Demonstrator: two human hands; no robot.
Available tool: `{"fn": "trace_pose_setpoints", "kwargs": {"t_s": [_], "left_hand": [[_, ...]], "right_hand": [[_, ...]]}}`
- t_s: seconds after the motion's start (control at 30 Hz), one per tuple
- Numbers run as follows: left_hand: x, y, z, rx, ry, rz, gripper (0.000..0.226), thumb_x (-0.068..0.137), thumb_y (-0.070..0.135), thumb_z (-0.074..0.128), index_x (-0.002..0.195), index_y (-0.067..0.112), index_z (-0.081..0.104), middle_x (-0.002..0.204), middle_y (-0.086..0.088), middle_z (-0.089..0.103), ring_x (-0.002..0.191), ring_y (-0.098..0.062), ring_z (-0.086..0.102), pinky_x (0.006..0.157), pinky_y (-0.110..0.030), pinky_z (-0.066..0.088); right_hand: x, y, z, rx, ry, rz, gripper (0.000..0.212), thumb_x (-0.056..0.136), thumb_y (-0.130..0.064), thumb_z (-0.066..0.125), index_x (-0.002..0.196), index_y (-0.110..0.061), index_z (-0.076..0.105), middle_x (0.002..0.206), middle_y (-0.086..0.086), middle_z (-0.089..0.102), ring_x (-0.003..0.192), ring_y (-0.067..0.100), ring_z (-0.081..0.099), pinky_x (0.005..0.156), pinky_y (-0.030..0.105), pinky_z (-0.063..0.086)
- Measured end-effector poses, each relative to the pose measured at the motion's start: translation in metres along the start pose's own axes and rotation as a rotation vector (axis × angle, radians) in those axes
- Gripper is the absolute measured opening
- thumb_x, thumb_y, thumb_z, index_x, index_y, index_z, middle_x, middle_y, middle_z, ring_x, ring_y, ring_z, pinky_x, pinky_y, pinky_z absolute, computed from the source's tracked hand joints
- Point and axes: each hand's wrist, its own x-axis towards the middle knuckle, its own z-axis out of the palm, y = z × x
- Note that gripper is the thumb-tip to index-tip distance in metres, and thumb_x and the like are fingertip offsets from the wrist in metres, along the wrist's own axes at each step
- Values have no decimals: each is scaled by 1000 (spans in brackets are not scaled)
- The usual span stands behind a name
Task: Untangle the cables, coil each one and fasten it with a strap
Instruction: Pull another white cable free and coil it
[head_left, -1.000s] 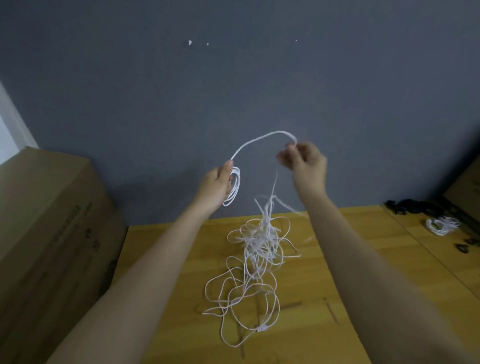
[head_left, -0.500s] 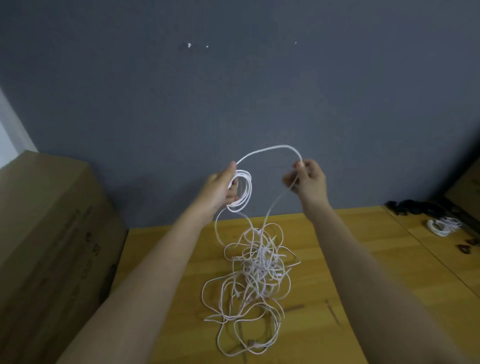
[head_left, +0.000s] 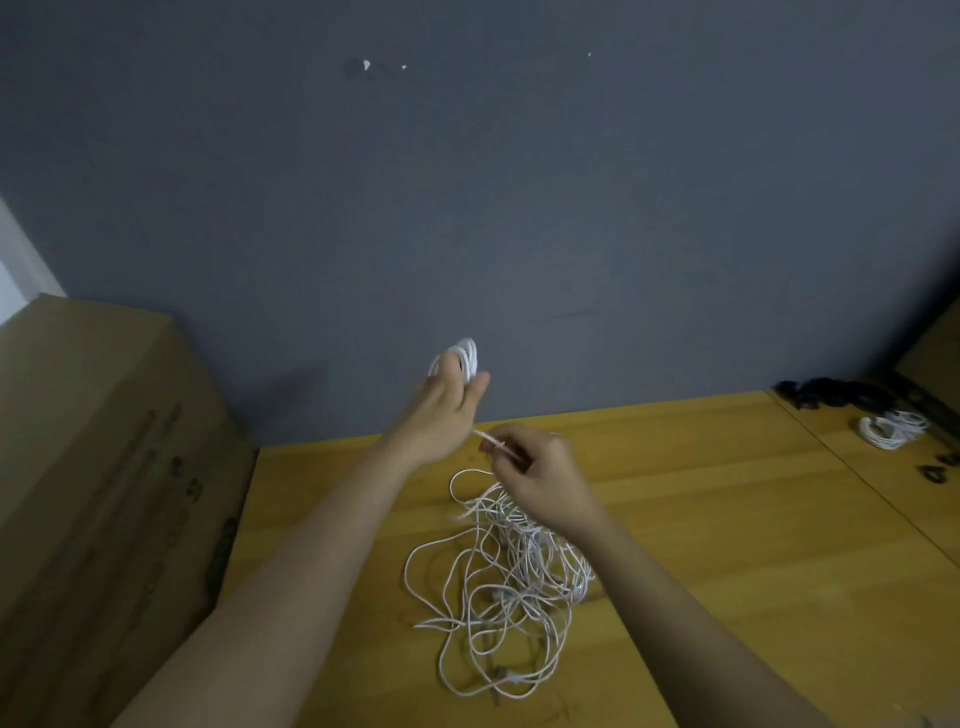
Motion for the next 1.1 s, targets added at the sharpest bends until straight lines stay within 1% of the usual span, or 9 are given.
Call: {"fn": "trace_pose_setpoints", "kwargs": {"t_s": [0.1,0.2,0.33,0.47,0.57,0.73,0.83,0.93,1.1], "left_hand": [[-16,-6,10,102,-248,-14,41,102,41,30,115,8,50,123,-14,59,117,-29,54,88,-30,39],[-26,0,10,4,-419,-101,60,87,73,21,68,21,45,50,12,47,49,-7,49,53,-25,30],[-28,9,-1,-432,-552,-155,48,91,59,37,72,16,45,44,15,29,37,-5,23,47,-20,23],[-23,20,-4,-804,-384,-134,42,92,49,34,70,14,45,43,11,25,35,-5,20,63,-27,32],[-12,23,7,-905,-200,-86,36,102,37,26,76,16,40,50,12,35,43,-5,30,57,-22,28],[-3,14,43,-530,78,-118,19,104,35,28,91,22,31,72,4,44,60,-9,44,68,-29,39],[-7,-5,59,-119,27,-89,22,100,41,34,101,21,26,89,-5,49,76,-21,50,63,-32,36],[-7,-17,67,70,-40,-57,28,100,36,40,104,10,29,112,-18,49,93,-30,49,73,-32,36],[-7,-25,60,277,-285,-8,29,102,40,33,103,11,30,113,-21,58,109,-33,49,78,-29,25]], "right_hand": [[13,7,-25,31,60,94,14,85,-6,63,83,-19,67,60,-1,58,51,6,46,53,27,40],[17,23,-38,39,10,112,7,85,-14,70,80,-15,65,64,-1,59,57,8,50,57,25,41],[3,56,-34,102,-17,217,11,85,-14,70,83,-4,66,73,11,65,64,9,55,63,25,44],[-21,81,-15,125,-70,331,15,87,-20,69,83,-6,69,75,14,66,67,13,55,64,28,42],[-33,80,2,161,-155,342,9,90,-20,65,92,-12,69,82,8,68,75,14,61,70,28,47],[-39,71,19,84,-143,261,20,92,-20,62,112,-20,65,95,-3,69,87,0,62,76,11,46],[-37,65,18,24,-96,192,18,92,-17,62,109,-15,68,85,-14,64,79,-7,58,71,5,39],[-33,58,18,25,-200,127,16,92,-13,62,106,-11,70,84,-1,69,72,2,60,69,13,45],[-32,63,6,108,-46,200,11,90,-9,62,87,-16,70,78,-1,69,73,8,61,64,18,44]]}}
